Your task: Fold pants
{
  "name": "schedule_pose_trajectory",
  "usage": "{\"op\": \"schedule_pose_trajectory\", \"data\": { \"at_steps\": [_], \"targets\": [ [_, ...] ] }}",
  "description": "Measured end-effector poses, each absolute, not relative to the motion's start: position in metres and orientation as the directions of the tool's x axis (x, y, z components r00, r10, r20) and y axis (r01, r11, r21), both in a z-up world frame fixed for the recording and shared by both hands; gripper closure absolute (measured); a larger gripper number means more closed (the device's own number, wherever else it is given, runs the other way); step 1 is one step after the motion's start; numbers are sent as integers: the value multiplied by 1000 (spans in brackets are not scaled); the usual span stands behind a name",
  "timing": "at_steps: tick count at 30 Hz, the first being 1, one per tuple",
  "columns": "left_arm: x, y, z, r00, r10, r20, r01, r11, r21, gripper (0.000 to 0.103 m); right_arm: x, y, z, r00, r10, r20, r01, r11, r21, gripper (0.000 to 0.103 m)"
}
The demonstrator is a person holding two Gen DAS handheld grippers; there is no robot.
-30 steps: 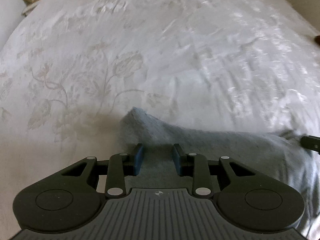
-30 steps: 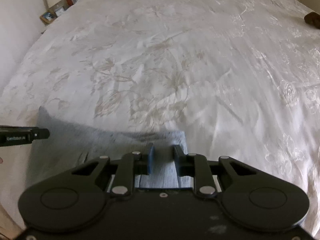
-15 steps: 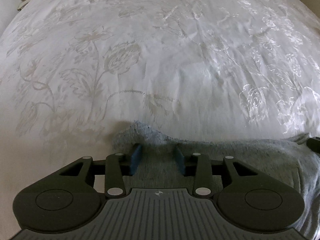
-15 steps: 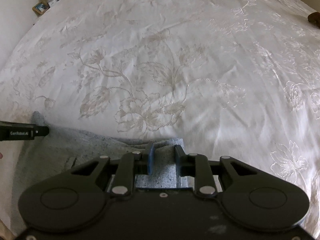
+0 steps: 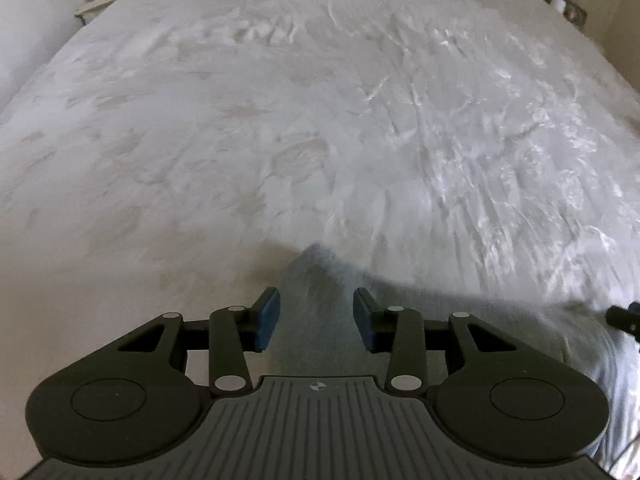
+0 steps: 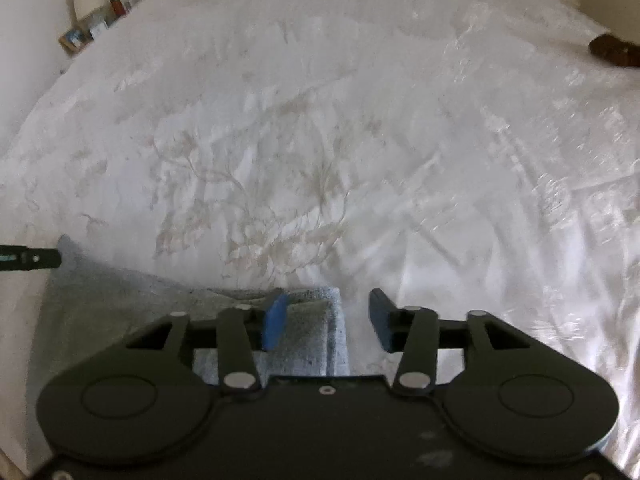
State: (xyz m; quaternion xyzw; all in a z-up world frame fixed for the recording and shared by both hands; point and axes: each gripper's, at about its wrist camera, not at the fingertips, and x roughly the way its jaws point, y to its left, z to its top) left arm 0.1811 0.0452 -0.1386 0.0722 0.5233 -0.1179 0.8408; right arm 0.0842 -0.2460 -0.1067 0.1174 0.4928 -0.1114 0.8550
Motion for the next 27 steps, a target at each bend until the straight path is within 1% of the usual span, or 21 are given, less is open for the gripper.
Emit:
{"op": "schedule_pose_trajectory", "data": {
  "at_steps": [1,3,4,5,6,9,12,14,17,19,24,27],
  "targets": [
    [171,50,-136,425,-124,-897,275,961,-2,64,78,-245,-103,506,-74,-860,302,948,96,37],
    [153,57,-135,416,-126,-901,285,959,-3,63,63,-241,-93,536,-66,-842,295,949,114,35],
    [140,59,-137,404,-131,-906,296,955,-6,63,56,-238,-91,542,-55,-839,289,949,124,32],
    [130,61,-140,390,-132,-911,306,952,-7,62,49,-234,-90,541,-43,-840,281,950,133,27],
    [119,62,-146,366,-129,-922,317,948,-7,62,43,-231,-91,533,-28,-846,270,953,138,26],
    [95,61,-161,302,-121,-945,336,942,-14,61,25,-218,-100,485,-13,-874,251,960,125,26],
    [73,63,-170,310,-110,-944,357,934,8,59,6,-210,-111,433,5,-902,256,958,129,25],
    [69,65,-170,329,-116,-937,358,934,11,58,-5,-207,-115,421,17,-907,265,954,141,23],
    [73,71,-169,322,-137,-937,344,939,-19,56,-15,-206,-116,420,32,-907,271,949,159,22],
    [81,73,-171,316,-142,-938,325,945,-34,49,-13,-209,-116,422,36,-906,274,947,165,20],
    [108,74,-177,332,-153,-931,290,955,-53,47,9,-226,-122,430,69,-900,299,930,214,20],
    [119,70,-186,321,-166,-933,297,953,-68,43,26,-234,-130,423,131,-896,300,913,275,20]
  ]
}}
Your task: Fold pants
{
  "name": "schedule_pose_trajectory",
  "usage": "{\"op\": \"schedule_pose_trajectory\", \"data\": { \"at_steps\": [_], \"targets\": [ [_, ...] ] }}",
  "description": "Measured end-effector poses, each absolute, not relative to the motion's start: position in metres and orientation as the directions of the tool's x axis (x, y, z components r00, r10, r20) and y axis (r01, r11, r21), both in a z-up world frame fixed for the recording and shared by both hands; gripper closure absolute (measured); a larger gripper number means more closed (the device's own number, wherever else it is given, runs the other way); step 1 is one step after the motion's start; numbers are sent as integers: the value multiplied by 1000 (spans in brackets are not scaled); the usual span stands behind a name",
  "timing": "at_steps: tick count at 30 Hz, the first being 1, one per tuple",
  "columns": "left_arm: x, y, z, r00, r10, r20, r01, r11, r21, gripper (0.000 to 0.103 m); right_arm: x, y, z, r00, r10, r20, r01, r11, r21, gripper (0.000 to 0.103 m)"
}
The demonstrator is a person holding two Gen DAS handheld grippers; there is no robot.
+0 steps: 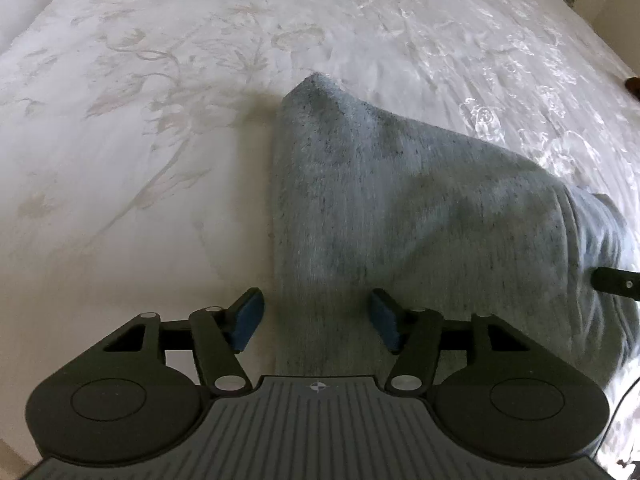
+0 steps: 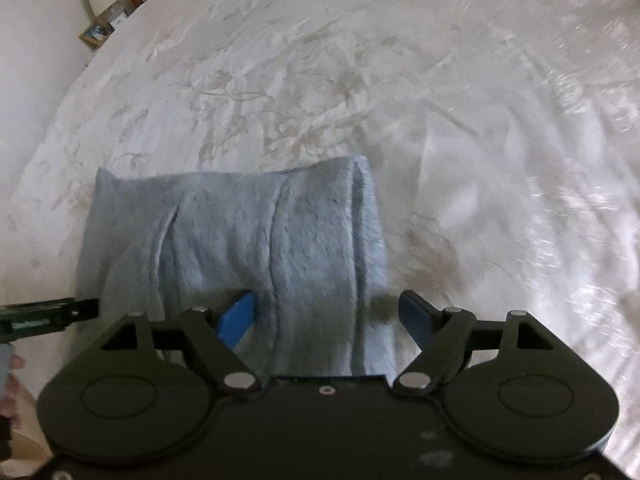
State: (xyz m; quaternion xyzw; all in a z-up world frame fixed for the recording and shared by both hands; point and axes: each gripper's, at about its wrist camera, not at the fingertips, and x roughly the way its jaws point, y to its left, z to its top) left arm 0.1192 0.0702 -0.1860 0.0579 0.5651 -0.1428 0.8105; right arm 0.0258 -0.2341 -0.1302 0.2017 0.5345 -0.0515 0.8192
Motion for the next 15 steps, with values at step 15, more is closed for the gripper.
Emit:
{"op": "schedule_pose_trajectory", "data": {
  "at_steps": [15],
  "targets": [
    [141,78,-206,216,-237,-947,217,958,-190,14,57,-234,-160,373,225,-900,309,885,349,0]
  ]
}}
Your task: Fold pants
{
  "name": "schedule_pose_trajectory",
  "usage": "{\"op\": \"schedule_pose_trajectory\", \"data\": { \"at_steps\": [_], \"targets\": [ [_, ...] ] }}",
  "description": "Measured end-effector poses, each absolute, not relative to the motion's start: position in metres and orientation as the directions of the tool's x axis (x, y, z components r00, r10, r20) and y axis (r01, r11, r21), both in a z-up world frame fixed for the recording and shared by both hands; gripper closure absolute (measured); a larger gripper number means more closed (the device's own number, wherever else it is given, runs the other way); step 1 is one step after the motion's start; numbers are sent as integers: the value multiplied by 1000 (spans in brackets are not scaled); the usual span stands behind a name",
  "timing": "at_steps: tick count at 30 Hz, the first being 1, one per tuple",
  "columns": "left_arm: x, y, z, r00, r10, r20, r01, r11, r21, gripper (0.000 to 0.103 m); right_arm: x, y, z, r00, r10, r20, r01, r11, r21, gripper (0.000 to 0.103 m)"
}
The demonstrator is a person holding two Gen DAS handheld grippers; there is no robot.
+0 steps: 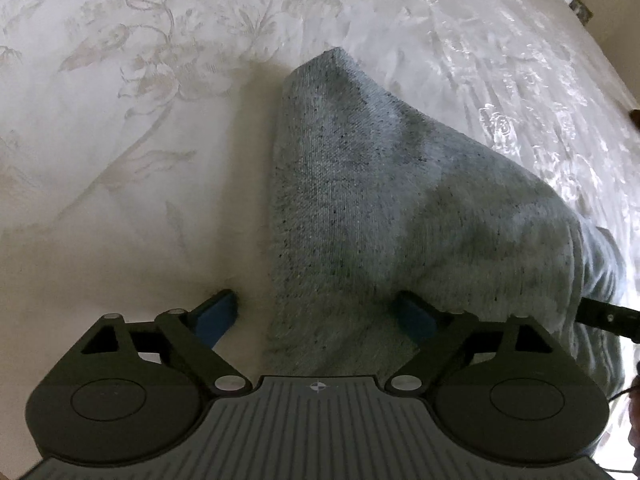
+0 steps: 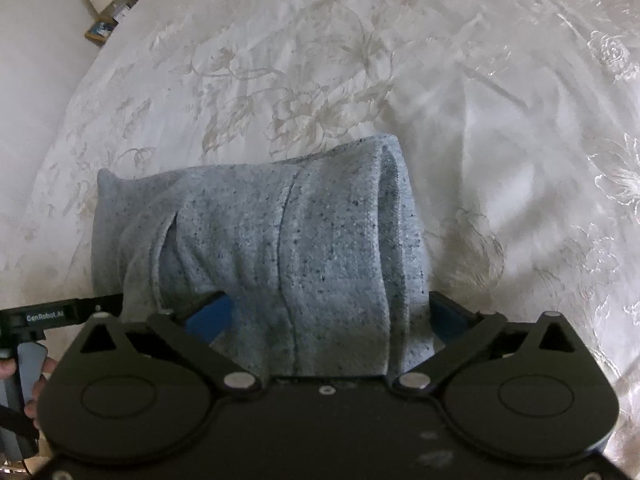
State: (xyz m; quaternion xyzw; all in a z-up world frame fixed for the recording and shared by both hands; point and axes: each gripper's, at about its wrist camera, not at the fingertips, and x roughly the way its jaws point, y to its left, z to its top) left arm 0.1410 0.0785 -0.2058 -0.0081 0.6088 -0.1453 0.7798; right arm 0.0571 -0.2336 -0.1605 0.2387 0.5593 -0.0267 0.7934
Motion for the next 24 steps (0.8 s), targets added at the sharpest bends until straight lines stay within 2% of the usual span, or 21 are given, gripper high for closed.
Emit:
{"op": "schedule_pose_trajectory", "data": {
  "at_steps": [1,3,4,5,7,10,13,24],
  "targets": [
    [142,78,-206,213,-233,-949,213,959,-188,13,59,-234,-160,370,230,-900,306,885,352,0],
    [142,76,-205,206,-227,-952,214,960,-183,15,60,-235,-157,379,244,-893,298,881,368,18],
    [143,75,-204,204,-227,-952,216,959,-183,21,61,-236,-155,384,255,-887,297,876,380,33],
    [142,74,-202,204,-239,-949,223,956,-193,27,60,-236,-152,390,262,-883,298,871,390,42],
    [138,69,-196,210,-268,-940,242,946,-216,58,58,-236,-145,400,251,-882,299,873,384,54],
    [128,54,-184,254,-231,-939,282,947,-156,83,54,-234,-132,421,225,-879,307,876,371,70],
    [115,48,-173,313,-204,-928,295,949,-110,88,49,-227,-115,452,205,-868,288,888,360,75],
    [112,60,-110,456,-272,-847,265,950,-163,92,42,-213,-52,568,181,-803,202,915,349,78]
  ]
}}
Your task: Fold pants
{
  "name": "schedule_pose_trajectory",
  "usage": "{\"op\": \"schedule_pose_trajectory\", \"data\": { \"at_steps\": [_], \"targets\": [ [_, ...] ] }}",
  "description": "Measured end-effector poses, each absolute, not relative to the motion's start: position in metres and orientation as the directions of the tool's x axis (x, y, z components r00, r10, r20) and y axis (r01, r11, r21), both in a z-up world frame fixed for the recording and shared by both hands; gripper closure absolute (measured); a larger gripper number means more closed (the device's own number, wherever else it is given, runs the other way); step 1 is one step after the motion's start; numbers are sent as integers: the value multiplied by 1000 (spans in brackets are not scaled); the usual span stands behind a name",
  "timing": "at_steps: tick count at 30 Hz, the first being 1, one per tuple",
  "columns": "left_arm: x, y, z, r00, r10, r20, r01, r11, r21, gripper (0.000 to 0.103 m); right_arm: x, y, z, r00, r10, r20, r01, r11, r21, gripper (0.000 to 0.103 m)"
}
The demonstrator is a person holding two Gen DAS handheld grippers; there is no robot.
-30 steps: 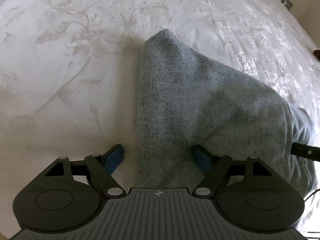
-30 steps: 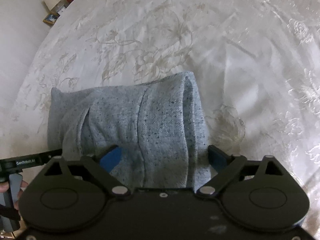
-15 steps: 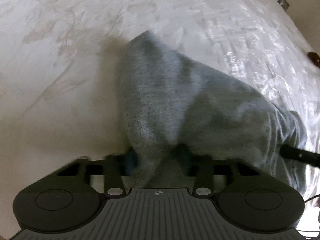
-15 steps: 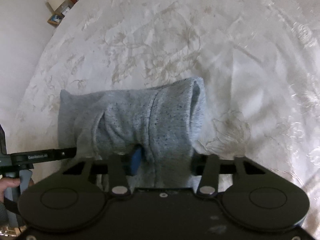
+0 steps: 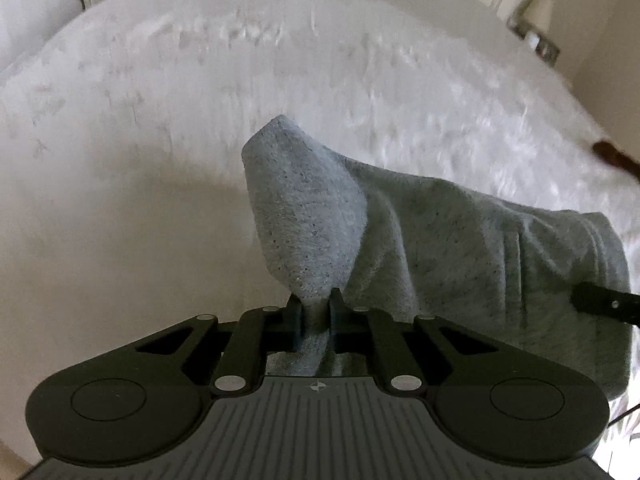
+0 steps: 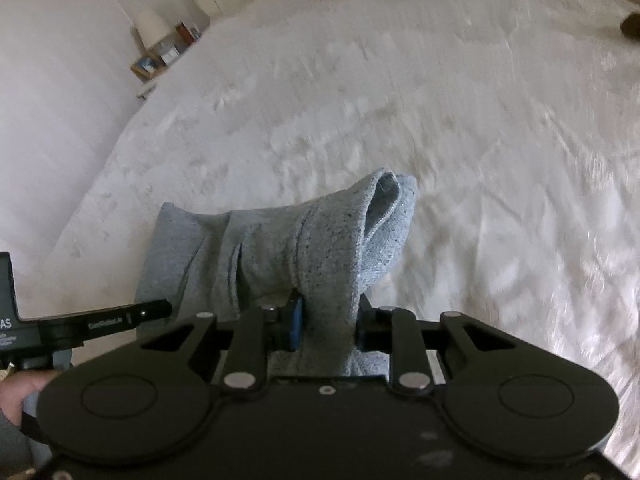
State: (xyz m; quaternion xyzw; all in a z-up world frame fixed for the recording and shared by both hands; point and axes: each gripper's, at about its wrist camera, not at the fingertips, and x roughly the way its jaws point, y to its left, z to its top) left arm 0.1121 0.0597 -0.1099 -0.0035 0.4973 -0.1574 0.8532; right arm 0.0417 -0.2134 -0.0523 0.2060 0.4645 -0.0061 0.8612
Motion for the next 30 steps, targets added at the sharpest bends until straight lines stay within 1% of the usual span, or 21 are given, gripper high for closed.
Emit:
{"op": "schedule_pose_trajectory", "data": {
  "at_steps": [4,8,13,16,18,19,20,21,23,25,27,30],
  "targets": [
    [136,55,-83,512,-289,-809,269,948,-169,92,61,-218,-32,606,178,-775,186,916,356,78],
    [174,50,-59,566,-303,-767,276,946,-171,92,104,-224,-14,645,172,-745,156,924,349,78],
    [225,36,-41,616,-303,-727,281,947,-156,92,174,-230,3,687,152,-711,129,937,325,78],
    [255,28,-45,637,-280,-718,274,953,-129,91,215,-234,5,705,134,-697,134,940,315,76],
    [269,23,-57,635,-223,-739,245,966,-81,86,240,-237,-2,705,112,-701,145,944,296,66],
    [277,24,-68,632,-161,-758,208,977,-34,86,252,-239,-9,692,81,-717,166,949,268,52],
    [282,25,-76,625,-111,-773,175,985,0,86,264,-240,-19,667,28,-745,207,953,221,48],
    [286,29,-87,611,-69,-789,140,990,22,87,274,-241,-29,636,-28,-771,250,953,171,49],
    [286,39,-100,584,-47,-811,96,995,11,87,284,-245,-47,590,-111,-800,308,946,96,50],
    [278,48,-107,573,-49,-818,83,997,-2,87,284,-250,-57,582,-110,-806,322,941,104,50],
    [267,52,-110,568,-36,-822,89,996,18,87,280,-250,-62,583,-100,-807,313,943,110,49],
    [249,52,-105,567,-50,-822,96,995,5,87,267,-242,-65,592,-106,-799,278,958,78,45]
  ]
}}
